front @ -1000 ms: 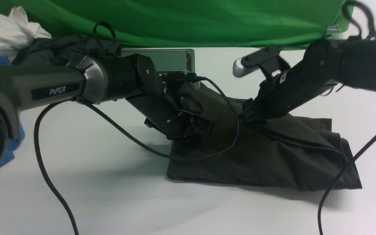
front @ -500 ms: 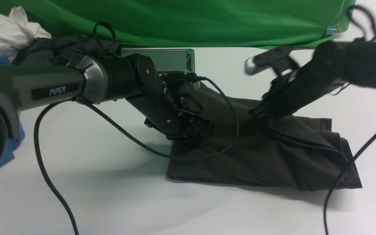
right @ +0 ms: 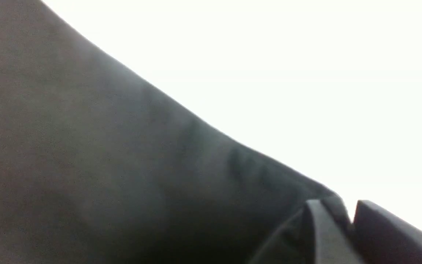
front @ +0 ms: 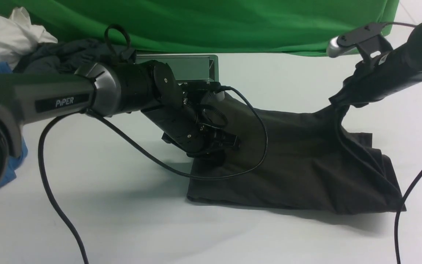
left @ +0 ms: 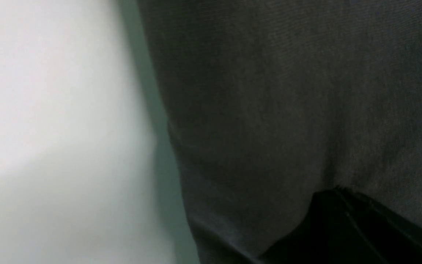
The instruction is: Fold a long-sleeved shirt on a white desktop.
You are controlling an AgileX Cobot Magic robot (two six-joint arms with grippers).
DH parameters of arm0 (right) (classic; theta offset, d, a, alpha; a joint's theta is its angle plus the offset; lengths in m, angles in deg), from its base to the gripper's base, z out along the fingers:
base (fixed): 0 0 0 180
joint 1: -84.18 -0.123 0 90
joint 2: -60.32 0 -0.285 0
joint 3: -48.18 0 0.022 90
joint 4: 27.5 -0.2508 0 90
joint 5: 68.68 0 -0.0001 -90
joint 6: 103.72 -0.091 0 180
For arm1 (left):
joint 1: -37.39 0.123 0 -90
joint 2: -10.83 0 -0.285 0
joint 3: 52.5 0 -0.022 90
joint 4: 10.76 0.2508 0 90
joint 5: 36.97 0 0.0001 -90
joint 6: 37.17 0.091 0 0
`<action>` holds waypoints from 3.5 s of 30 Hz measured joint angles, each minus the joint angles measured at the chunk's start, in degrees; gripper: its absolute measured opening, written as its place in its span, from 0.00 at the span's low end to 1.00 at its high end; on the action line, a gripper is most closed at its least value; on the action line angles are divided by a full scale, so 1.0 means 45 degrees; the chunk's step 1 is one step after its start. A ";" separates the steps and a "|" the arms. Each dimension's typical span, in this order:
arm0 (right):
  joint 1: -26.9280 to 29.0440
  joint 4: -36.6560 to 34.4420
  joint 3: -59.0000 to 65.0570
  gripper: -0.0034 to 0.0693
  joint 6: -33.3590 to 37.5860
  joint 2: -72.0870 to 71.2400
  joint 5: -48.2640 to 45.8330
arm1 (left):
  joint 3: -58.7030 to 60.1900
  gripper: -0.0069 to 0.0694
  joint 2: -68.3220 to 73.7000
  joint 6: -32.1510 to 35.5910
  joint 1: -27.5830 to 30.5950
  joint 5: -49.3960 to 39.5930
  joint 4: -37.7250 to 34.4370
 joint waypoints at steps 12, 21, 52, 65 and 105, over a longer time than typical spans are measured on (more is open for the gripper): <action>0.0073 0.0887 0.0000 0.83 -0.1158 -0.1793 -0.0831 | 0.0000 0.12 0.0000 0.0020 0.0000 0.0000 -0.0015; -0.0410 -0.1736 0.0000 0.81 -0.1710 -0.3306 -0.2783 | 0.0026 0.12 -0.0224 0.0031 0.0000 -0.0255 -0.0385; -0.5388 -0.0783 -0.3448 0.10 -0.1124 0.3356 -0.3700 | -0.0117 0.64 -0.7212 -0.4737 0.0314 -0.4954 0.8066; -0.7309 0.1848 -0.4049 0.12 -0.1947 0.3462 -0.4535 | -0.0117 0.64 -0.7413 -0.5026 0.4228 -0.4249 0.7508; -0.7179 0.3517 0.8975 0.28 -0.5822 -1.9074 -0.1948 | 0.9666 0.26 -1.9979 0.0639 0.5322 -0.5769 -0.1520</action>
